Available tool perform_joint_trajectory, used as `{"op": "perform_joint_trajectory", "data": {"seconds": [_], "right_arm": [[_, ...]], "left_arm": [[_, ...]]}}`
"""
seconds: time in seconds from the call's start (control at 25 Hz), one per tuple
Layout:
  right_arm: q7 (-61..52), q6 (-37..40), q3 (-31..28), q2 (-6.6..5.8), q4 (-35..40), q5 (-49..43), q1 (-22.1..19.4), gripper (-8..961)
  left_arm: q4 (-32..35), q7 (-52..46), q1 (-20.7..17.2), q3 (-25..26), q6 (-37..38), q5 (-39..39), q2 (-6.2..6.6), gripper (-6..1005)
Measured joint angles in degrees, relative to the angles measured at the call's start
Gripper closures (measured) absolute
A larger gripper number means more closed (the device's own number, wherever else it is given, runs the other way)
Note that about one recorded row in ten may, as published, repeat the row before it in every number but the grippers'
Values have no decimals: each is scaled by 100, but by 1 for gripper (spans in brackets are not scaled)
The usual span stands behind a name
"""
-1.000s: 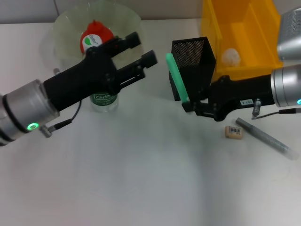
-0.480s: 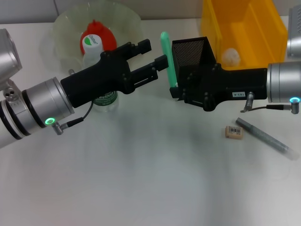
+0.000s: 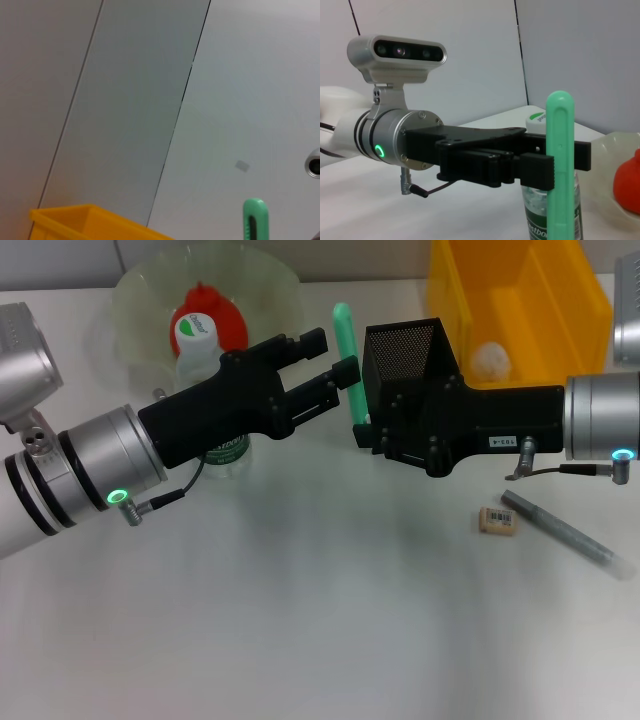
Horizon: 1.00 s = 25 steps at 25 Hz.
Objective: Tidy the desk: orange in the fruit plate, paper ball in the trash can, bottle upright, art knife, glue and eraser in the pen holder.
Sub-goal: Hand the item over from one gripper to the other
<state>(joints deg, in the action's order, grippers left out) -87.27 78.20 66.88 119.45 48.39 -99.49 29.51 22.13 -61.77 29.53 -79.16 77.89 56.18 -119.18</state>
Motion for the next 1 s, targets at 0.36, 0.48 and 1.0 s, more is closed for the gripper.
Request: {"op": "perform_joint_trajectory", "data": {"seconds": [0.36, 0.48, 1.0], "right_arm": [[6, 2, 1, 2, -14, 0, 44, 801], [13, 2, -1, 3, -14, 1, 52, 808], [18, 4, 11, 9, -48, 0, 26, 839]], "left_arm": [[8, 481, -1, -238, 86, -217, 0, 610], [8, 481, -1, -238, 86, -217, 0, 719], [82, 956, 34, -1726, -296, -1799, 0, 840]]}}
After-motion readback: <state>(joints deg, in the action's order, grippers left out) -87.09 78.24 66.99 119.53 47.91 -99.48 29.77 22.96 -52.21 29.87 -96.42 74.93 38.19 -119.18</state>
